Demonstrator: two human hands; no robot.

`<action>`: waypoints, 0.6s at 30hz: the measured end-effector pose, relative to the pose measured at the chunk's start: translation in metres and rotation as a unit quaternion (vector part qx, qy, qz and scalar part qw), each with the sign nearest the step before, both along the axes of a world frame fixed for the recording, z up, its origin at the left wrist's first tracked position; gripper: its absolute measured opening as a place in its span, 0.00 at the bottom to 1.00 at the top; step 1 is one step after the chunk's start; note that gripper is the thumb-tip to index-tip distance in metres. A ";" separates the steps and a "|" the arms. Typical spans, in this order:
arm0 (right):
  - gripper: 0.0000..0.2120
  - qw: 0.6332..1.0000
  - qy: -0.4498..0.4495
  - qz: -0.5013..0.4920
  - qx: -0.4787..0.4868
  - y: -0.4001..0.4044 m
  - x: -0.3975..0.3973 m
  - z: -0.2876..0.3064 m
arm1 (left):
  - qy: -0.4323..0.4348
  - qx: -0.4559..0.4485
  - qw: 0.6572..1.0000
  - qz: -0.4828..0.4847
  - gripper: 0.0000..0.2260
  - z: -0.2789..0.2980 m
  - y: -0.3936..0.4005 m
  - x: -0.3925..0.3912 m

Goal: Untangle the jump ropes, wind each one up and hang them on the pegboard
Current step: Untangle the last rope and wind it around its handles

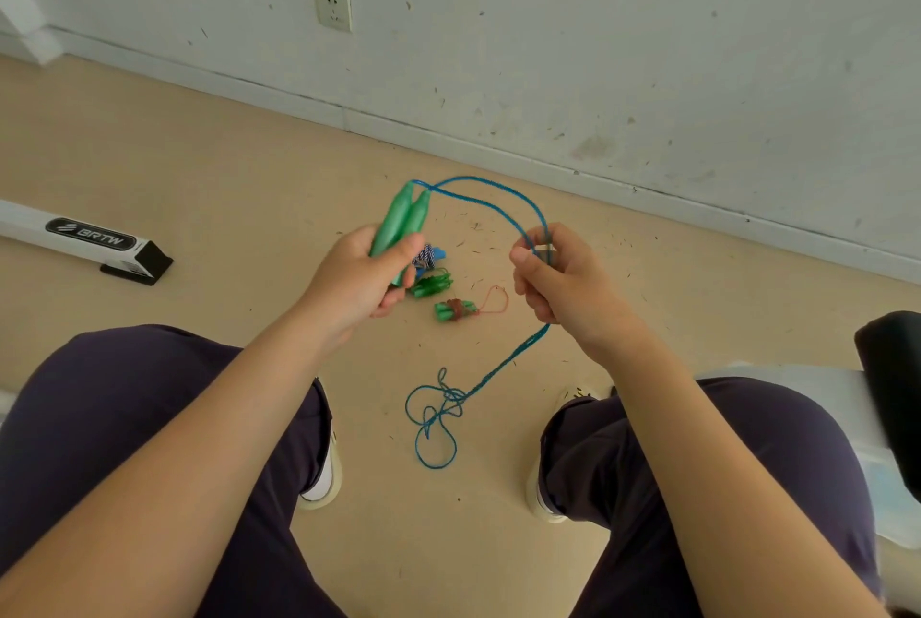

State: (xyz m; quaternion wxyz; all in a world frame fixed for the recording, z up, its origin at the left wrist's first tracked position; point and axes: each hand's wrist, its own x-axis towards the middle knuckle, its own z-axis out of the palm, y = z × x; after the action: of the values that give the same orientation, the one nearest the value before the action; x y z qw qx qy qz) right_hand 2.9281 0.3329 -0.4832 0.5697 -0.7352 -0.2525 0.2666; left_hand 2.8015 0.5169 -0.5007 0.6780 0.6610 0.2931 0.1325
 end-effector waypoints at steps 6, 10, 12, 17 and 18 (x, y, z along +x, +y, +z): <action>0.13 0.999 0.021 -0.022 0.030 -0.002 -0.001 0.006 | 0.002 -0.020 0.997 -0.071 0.09 0.006 -0.001 -0.003; 0.06 0.999 0.004 0.004 0.045 0.000 -0.001 0.002 | -0.001 -0.065 0.985 -0.161 0.08 0.010 -0.006 -0.006; 0.02 0.999 0.004 0.002 0.050 0.001 0.000 0.001 | -0.029 -0.109 0.981 -0.160 0.10 0.011 -0.007 -0.006; 0.05 0.999 -0.016 -0.045 0.013 -0.001 0.008 0.004 | -0.095 -0.209 0.972 -0.046 0.09 0.014 0.002 -0.003; 0.05 0.998 -0.043 -0.040 -0.012 -0.002 0.008 0.003 | -0.083 -0.180 0.980 -0.035 0.08 0.012 0.002 -0.003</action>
State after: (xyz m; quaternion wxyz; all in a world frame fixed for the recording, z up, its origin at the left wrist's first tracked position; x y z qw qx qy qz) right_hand 2.9363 0.3312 -0.4801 0.5596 -0.7625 -0.2435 0.2148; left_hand 2.7990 0.5191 -0.4886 0.8118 0.5250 0.2316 0.1081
